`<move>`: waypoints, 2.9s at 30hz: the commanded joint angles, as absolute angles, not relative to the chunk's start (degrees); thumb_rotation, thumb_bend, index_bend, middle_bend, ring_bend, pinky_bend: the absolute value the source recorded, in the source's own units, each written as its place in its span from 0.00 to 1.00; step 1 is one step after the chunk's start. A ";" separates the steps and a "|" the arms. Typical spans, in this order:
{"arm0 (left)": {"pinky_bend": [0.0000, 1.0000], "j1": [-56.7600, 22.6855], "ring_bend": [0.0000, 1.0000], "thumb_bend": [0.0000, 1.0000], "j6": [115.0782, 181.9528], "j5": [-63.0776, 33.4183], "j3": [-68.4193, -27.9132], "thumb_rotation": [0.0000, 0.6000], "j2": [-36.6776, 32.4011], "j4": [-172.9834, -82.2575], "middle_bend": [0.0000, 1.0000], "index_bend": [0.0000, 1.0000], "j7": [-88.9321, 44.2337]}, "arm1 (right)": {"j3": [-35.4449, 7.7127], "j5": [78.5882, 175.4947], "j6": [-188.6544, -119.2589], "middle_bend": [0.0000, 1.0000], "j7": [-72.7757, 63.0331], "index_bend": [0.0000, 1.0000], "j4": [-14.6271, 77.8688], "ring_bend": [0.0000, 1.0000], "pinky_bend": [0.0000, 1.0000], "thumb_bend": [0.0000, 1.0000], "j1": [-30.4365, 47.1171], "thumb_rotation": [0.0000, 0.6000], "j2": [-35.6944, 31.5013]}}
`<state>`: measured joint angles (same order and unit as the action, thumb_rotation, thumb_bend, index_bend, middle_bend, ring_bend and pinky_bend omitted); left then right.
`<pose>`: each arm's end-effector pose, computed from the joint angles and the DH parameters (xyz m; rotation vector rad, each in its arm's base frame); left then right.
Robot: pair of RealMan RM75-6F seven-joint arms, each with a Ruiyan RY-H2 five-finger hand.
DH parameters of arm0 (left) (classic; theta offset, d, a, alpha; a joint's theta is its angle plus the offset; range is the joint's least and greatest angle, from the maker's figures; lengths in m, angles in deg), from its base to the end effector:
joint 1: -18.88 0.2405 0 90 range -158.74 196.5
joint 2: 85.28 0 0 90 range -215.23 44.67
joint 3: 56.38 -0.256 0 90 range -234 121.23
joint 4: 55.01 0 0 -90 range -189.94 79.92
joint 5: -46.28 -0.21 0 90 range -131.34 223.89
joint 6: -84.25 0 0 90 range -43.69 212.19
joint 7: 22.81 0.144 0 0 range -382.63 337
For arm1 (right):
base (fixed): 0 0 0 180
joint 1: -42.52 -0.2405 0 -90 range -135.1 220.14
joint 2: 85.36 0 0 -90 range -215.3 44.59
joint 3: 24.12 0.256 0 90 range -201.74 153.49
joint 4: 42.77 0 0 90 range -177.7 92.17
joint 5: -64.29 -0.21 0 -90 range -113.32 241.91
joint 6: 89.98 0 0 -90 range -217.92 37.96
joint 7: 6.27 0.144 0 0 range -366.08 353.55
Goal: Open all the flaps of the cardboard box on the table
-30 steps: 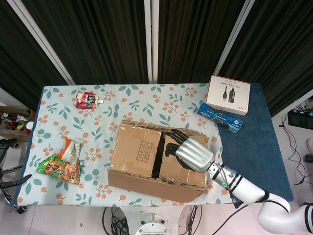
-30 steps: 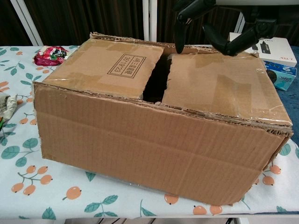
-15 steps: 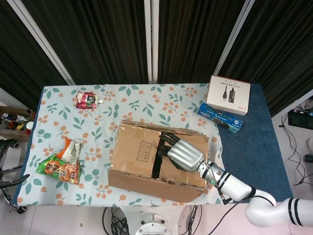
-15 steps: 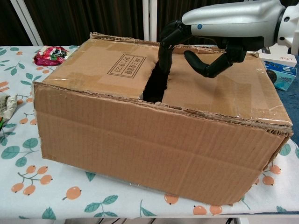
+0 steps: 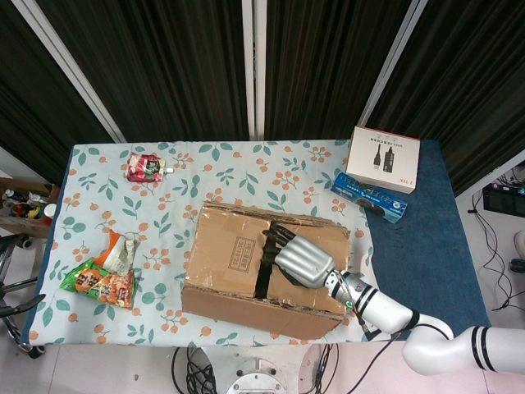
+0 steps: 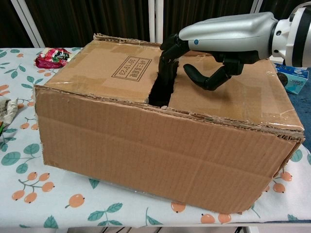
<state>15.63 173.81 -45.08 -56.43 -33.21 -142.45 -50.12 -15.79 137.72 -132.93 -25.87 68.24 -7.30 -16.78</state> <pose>-0.3278 0.1626 0.2350 -1.3715 -1.0122 -1.0807 -0.0645 -0.2890 0.0345 2.3560 -0.7381 0.9566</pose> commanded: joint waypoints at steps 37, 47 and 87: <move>0.17 14.50 0.08 0.00 174.34 -47.62 -56.36 0.69 -34.90 -145.97 0.14 0.12 -47.67 | -17.30 146.85 -144.91 0.47 -18.94 0.55 83.33 0.00 0.00 0.79 0.41 1.00 -37.07; 0.17 14.01 0.08 0.00 174.01 -48.68 -56.56 0.69 -35.68 -149.49 0.14 0.12 -44.38 | -20.56 160.92 -153.76 0.48 -8.85 0.57 83.43 0.00 0.00 0.79 8.42 1.00 -44.92; 0.17 13.15 0.08 0.00 172.88 -48.97 -56.69 0.69 -36.85 -156.96 0.14 0.12 -36.79 | -19.91 167.63 -164.09 0.04 -6.76 0.00 78.75 0.00 0.00 0.92 19.16 1.00 -46.46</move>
